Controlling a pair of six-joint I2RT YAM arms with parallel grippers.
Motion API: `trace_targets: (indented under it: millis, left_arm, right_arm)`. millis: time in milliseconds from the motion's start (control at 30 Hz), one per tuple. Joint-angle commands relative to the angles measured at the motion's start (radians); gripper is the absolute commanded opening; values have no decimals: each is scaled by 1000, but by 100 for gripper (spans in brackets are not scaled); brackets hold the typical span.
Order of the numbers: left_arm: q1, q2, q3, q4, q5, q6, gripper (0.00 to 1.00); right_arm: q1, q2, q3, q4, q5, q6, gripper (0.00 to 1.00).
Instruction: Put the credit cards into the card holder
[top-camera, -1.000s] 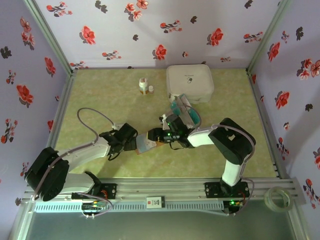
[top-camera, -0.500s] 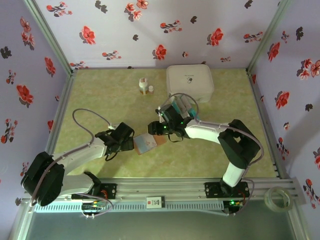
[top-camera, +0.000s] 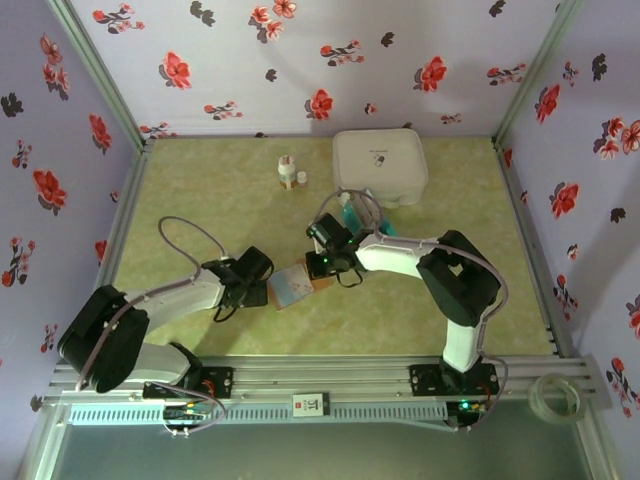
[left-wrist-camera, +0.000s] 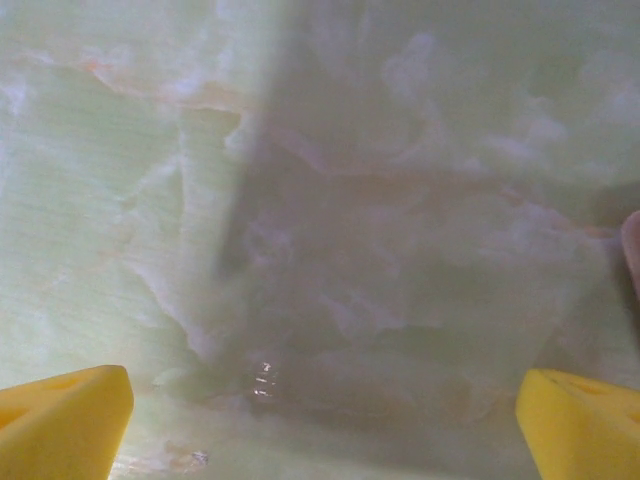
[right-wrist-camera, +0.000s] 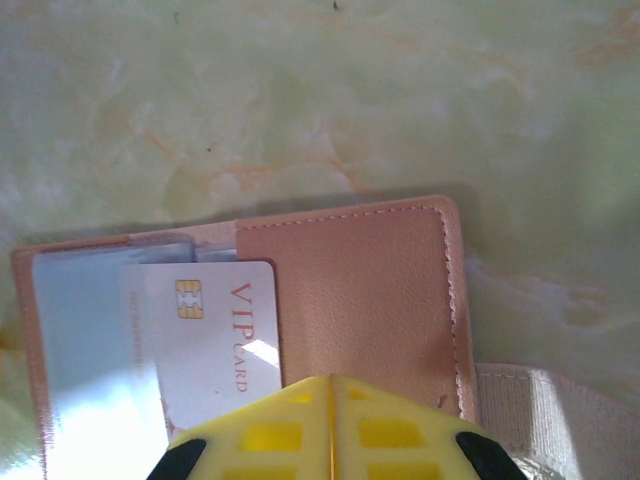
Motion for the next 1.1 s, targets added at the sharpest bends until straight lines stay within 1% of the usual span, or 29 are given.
trace_targets:
  millis: [0,467,1067]
  left_arm:
    - [-7,33,28,-12,3,5,100]
    - [-10,94,50,26,9,26,100]
    - [-9,108,37,54,23,26,100]
  right_arm:
    - [11,24,35,-33,22,-30,7]
    - [49,72,77,-60,19,-35,6]
    - [106,101,119,-48,-16,-3,3]
